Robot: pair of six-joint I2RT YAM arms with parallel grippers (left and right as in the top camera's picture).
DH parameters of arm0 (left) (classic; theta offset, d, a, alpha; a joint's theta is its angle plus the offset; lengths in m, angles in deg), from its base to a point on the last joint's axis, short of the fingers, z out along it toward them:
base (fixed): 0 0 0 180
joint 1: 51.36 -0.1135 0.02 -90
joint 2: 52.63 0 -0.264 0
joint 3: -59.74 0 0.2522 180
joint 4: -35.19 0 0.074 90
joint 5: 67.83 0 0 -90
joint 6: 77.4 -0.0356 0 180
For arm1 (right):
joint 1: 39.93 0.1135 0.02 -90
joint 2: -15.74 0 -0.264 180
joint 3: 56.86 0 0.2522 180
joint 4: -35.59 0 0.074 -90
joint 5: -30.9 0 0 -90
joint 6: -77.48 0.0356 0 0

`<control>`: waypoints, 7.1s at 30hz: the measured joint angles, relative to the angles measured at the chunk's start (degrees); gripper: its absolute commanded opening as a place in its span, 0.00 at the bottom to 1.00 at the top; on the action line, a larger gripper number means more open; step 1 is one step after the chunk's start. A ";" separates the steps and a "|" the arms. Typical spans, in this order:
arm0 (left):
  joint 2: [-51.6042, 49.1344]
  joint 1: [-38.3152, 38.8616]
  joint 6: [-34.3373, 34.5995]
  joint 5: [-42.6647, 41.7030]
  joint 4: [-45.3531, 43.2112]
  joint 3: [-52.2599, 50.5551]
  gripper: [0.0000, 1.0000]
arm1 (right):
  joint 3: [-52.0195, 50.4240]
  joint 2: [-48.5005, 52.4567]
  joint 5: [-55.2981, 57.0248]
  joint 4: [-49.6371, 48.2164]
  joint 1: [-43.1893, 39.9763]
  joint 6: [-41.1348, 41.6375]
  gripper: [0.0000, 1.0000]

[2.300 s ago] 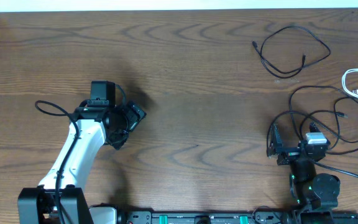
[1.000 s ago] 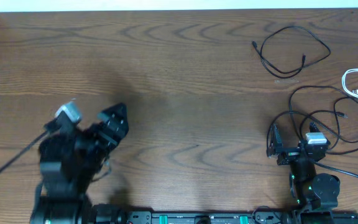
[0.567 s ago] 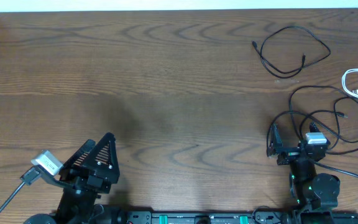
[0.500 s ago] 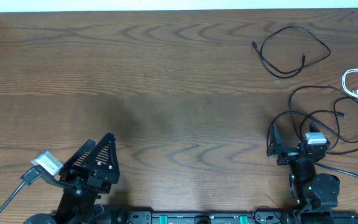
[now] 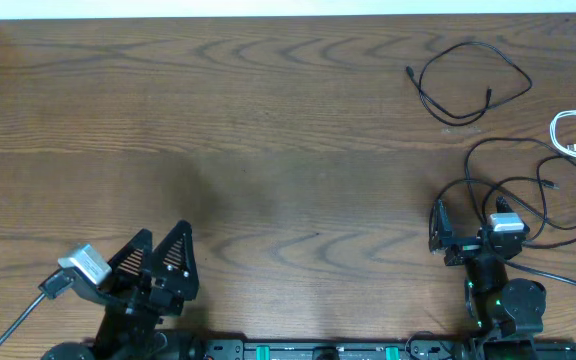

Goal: Untangle cables

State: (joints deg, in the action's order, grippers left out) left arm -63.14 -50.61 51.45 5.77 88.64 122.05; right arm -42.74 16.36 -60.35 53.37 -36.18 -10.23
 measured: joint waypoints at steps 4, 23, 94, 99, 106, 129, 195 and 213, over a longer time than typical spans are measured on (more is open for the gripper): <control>3.21 0.00 -2.97 0.02 0.15 0.00 0.94 | 0.00 0.00 0.00 -0.02 0.00 0.00 0.99; 10.25 0.00 -13.31 5.88 -4.17 -1.51 0.94 | 0.00 0.00 0.00 0.00 0.00 0.00 0.99; 9.25 0.00 -29.92 14.19 -38.49 -47.87 0.94 | 0.00 0.00 0.00 0.00 -0.02 0.00 0.99; 9.25 0.00 -29.92 14.19 -38.47 -47.84 0.94 | 0.00 0.00 0.00 0.00 -0.02 0.00 0.99; 9.25 0.00 -29.92 14.19 -38.47 -47.84 0.94 | 0.00 0.00 0.00 0.00 -0.02 0.00 0.99; 9.81 0.00 -29.92 14.19 -38.47 -47.84 0.94 | 0.00 0.00 0.00 0.00 -0.02 0.00 0.99; 9.81 0.00 -33.16 14.19 -38.45 -47.84 0.94 | 0.00 11.67 0.00 0.02 1.73 0.00 0.99; 9.81 0.00 -33.14 14.19 -38.45 -47.84 0.94 | 0.00 15.04 0.00 0.02 1.73 0.00 0.99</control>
State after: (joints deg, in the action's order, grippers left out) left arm -53.32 -50.61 18.32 19.95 50.19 74.21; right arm -42.74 31.40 -60.35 53.39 -34.45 -10.23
